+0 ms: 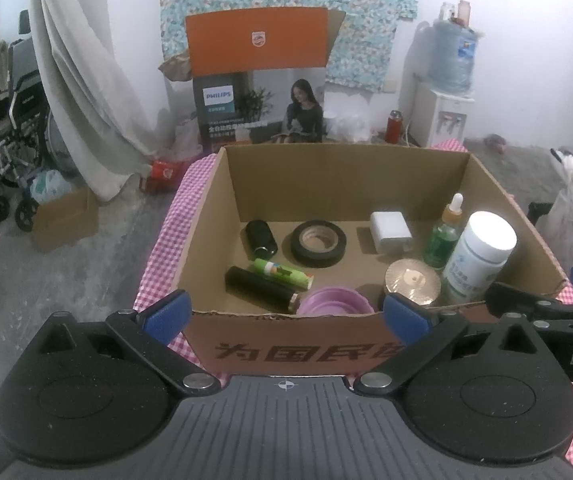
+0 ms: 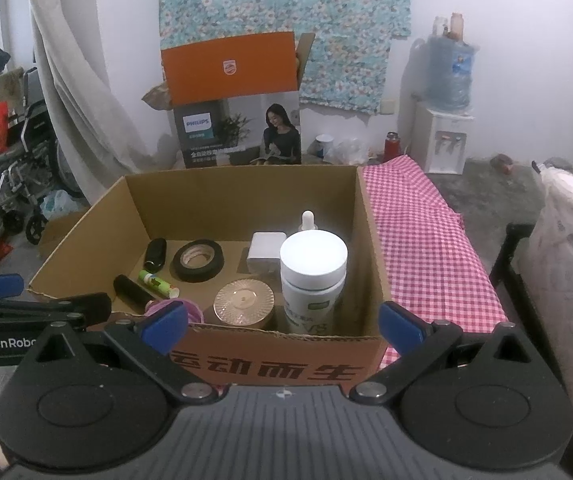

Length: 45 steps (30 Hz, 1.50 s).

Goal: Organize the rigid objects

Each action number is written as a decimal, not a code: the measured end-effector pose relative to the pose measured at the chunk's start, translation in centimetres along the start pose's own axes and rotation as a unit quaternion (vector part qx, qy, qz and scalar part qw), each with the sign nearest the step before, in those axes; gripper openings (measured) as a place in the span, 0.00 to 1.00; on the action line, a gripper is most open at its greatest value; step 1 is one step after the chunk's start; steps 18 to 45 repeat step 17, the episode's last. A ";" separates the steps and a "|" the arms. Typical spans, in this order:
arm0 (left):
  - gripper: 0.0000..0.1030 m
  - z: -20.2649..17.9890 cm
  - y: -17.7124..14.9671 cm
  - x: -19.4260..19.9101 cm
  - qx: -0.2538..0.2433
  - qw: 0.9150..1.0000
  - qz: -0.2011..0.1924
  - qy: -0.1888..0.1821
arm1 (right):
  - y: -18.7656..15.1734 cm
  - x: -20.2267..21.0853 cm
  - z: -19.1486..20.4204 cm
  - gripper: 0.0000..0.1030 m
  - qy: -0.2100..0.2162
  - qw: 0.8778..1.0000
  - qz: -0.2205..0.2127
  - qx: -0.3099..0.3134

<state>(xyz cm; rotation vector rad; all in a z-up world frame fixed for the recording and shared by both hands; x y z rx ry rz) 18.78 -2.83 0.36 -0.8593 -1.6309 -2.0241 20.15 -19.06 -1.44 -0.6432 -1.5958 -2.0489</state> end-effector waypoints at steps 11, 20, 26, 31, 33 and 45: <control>1.00 -0.1 0.0 0.1 -0.002 1.000 -0.001 0.000 | 0.0 0.1 -0.1 1.00 -0.001 1.000 -0.001 -0.001; 1.00 -0.1 0.0 0.1 -0.002 1.000 0.000 0.000 | -0.1 0.1 -0.1 1.00 0.000 1.000 -0.001 -0.001; 1.00 -0.1 0.0 0.1 -0.002 1.000 0.000 0.000 | -0.1 0.1 -0.1 1.00 0.000 1.000 -0.001 -0.001; 1.00 -0.1 0.0 0.1 -0.002 1.000 0.000 0.000 | -0.1 0.1 -0.1 1.00 0.000 1.000 -0.001 -0.001; 1.00 -0.1 0.0 0.1 -0.002 1.000 0.000 0.000 | -0.1 0.1 -0.1 1.00 0.000 1.000 -0.001 -0.001; 1.00 -0.1 0.0 0.1 -0.002 1.000 0.000 0.000 | -0.1 0.1 -0.1 1.00 0.000 1.000 -0.001 -0.001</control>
Point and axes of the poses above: each gripper's, at about its wrist camera, not at the fingertips, and x roughly against the way its jaws point, z to its left, y to its top, the point moved 8 cm from there along -x, roughly the way its jaws point, and after that the axes turned 9 degrees about -x, right-handed, at the moved point
